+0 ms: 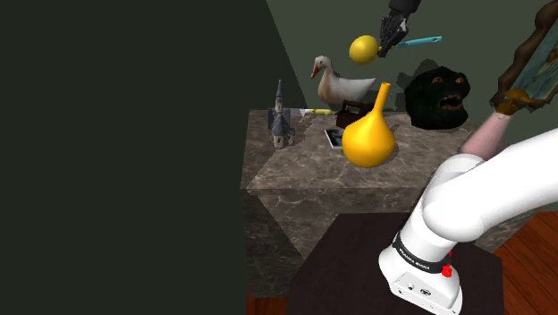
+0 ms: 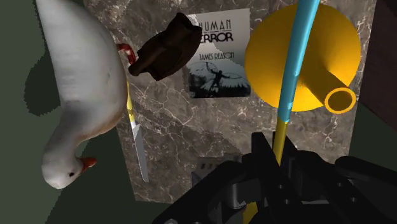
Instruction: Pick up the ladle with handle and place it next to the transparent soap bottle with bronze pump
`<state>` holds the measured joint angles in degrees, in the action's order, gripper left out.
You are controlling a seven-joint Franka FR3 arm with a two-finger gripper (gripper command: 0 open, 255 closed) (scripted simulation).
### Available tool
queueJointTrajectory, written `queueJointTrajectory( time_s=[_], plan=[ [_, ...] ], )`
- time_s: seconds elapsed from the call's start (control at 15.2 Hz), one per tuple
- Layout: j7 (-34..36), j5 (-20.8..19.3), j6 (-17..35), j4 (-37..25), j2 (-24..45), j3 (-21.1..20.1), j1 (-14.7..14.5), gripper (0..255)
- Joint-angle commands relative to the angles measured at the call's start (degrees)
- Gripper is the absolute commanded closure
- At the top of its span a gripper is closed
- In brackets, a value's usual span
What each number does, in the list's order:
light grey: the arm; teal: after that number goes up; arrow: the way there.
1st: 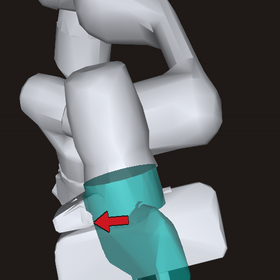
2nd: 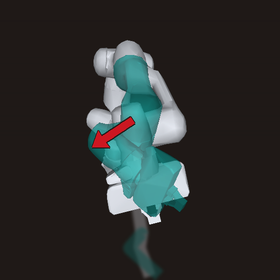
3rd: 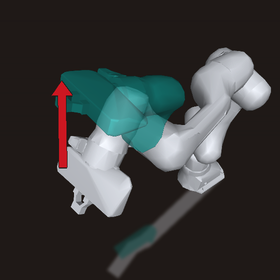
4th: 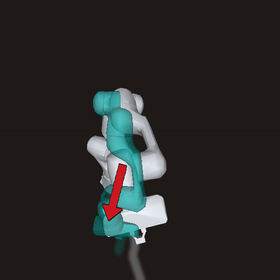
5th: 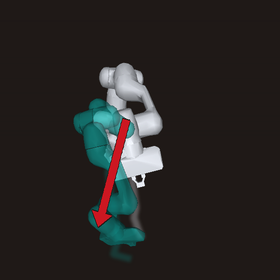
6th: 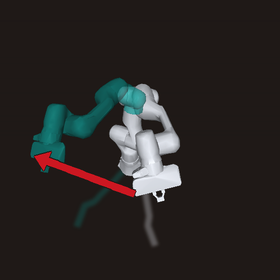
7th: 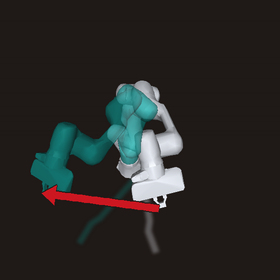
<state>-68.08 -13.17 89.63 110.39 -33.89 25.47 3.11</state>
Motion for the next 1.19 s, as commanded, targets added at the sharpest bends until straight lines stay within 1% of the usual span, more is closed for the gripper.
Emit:
queueJointTrajectory(
  time_s=[0.0, 0.33, 0.66, 0.92, 1.12],
  plan=[
    [-2.9, -0.9, -0.1, -0.2, -0.4, 2.4, 0.6, 255],
    [-9.9, -2.6, -0.8, -2.9, 0.0, 8.4, 1.5, 255],
    [-17.4, -3.5, -1.4, -7.2, 2.0, 15.5, 1.3, 255],
    [-23.8, -3.3, -1.8, -11.8, 4.9, 22.3, 0.2, 255],
    [-29.0, -2.2, -2.1, -16.1, 7.9, 28.7, -1.6, 255]
  ],
)
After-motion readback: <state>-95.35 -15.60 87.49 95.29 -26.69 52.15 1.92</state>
